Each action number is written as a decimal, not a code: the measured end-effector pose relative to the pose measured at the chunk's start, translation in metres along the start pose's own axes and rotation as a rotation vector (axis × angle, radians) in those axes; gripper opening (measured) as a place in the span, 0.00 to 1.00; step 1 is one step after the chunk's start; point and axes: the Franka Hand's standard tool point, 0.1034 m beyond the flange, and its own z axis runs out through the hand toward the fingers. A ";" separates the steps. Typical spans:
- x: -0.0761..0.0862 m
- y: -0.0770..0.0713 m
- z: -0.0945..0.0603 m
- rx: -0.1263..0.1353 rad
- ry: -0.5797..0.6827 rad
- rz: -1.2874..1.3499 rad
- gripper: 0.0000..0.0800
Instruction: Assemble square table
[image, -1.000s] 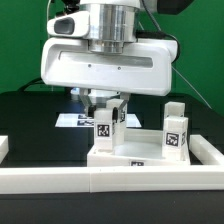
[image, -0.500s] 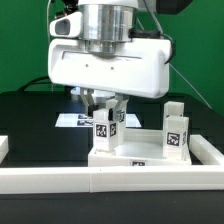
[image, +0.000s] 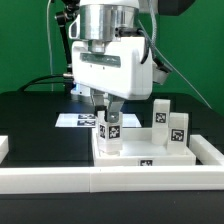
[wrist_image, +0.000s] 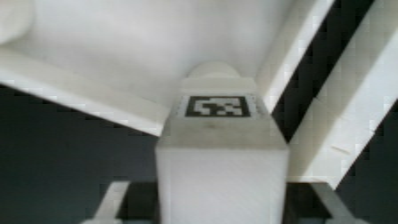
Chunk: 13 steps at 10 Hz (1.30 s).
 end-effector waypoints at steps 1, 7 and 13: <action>-0.003 -0.002 0.000 0.002 0.002 0.103 0.36; -0.014 -0.007 0.001 0.013 -0.023 0.513 0.36; -0.024 -0.012 0.001 0.019 -0.022 0.060 0.80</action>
Offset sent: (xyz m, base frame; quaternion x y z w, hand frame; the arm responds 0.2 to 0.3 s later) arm -0.0028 -0.0005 0.0010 -0.0259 0.0313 0.2733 0.9611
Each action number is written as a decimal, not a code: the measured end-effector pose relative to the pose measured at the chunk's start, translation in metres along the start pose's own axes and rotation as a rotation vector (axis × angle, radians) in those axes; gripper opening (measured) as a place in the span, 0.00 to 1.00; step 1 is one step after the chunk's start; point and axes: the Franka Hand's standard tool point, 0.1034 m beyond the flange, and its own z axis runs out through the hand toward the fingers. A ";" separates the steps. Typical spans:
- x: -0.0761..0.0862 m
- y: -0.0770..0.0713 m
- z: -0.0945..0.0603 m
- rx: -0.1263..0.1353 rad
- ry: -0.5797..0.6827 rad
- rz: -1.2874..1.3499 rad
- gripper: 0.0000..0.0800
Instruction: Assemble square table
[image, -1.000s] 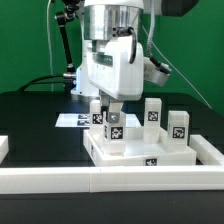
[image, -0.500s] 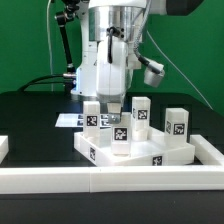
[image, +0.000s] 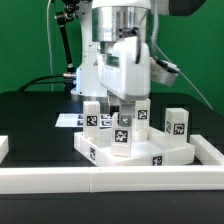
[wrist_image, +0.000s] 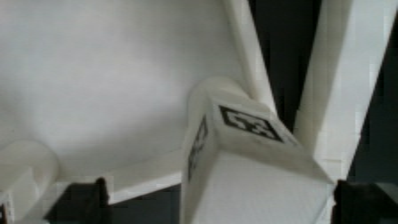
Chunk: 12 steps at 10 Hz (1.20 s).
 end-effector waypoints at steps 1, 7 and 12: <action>0.001 0.000 0.000 0.000 0.001 -0.063 0.80; -0.002 0.000 0.001 -0.010 0.010 -0.618 0.81; 0.000 -0.001 0.001 -0.023 0.025 -1.028 0.81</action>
Offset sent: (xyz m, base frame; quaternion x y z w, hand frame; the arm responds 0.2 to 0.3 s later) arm 0.0000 0.0000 0.0000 0.0000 0.0000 -0.1938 0.9810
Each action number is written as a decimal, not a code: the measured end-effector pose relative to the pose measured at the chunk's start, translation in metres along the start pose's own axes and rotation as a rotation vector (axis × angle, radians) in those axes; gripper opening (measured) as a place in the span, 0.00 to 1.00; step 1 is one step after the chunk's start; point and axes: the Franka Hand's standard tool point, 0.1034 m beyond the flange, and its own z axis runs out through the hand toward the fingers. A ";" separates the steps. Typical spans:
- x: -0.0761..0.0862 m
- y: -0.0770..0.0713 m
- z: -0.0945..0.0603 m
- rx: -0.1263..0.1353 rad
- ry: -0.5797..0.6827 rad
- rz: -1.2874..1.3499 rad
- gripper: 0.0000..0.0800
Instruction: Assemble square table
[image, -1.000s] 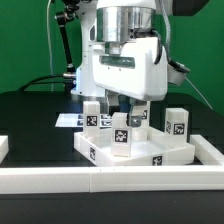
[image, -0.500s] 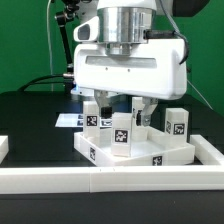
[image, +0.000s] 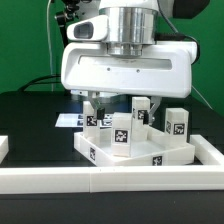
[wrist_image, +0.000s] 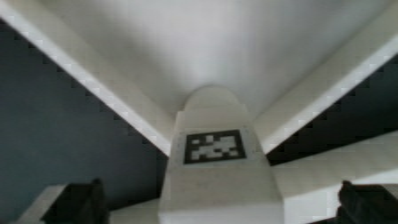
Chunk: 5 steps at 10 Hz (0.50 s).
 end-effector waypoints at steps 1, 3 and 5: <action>0.000 0.001 0.000 -0.005 0.000 -0.083 0.81; 0.001 0.003 0.000 -0.008 0.000 -0.182 0.81; 0.001 0.003 0.000 -0.007 0.000 -0.160 0.66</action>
Offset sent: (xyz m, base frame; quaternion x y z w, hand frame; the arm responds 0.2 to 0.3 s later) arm 0.0000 0.0000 0.0000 0.0000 0.0000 -0.0650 0.9979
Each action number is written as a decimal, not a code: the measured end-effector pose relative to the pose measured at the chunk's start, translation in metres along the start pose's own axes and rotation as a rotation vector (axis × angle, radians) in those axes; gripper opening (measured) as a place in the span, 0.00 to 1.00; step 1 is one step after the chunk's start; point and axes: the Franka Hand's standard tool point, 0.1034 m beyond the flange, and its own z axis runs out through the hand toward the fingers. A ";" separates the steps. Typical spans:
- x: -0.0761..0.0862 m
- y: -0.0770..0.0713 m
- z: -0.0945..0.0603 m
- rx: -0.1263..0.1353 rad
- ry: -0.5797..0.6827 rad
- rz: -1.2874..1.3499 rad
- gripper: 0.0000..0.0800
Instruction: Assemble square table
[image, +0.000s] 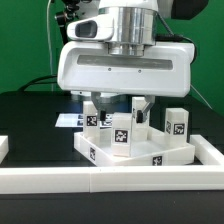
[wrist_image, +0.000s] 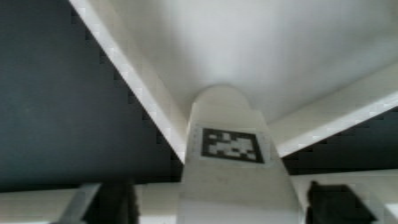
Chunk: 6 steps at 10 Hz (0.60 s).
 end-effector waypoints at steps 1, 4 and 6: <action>0.000 0.000 0.000 0.000 0.000 0.019 0.42; 0.001 0.000 -0.001 0.001 0.003 0.122 0.36; 0.001 0.000 0.000 0.002 0.003 0.291 0.36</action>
Offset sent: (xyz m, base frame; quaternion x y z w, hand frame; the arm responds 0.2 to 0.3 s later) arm 0.0000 0.0000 0.0000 0.0000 0.0000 0.1296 0.9916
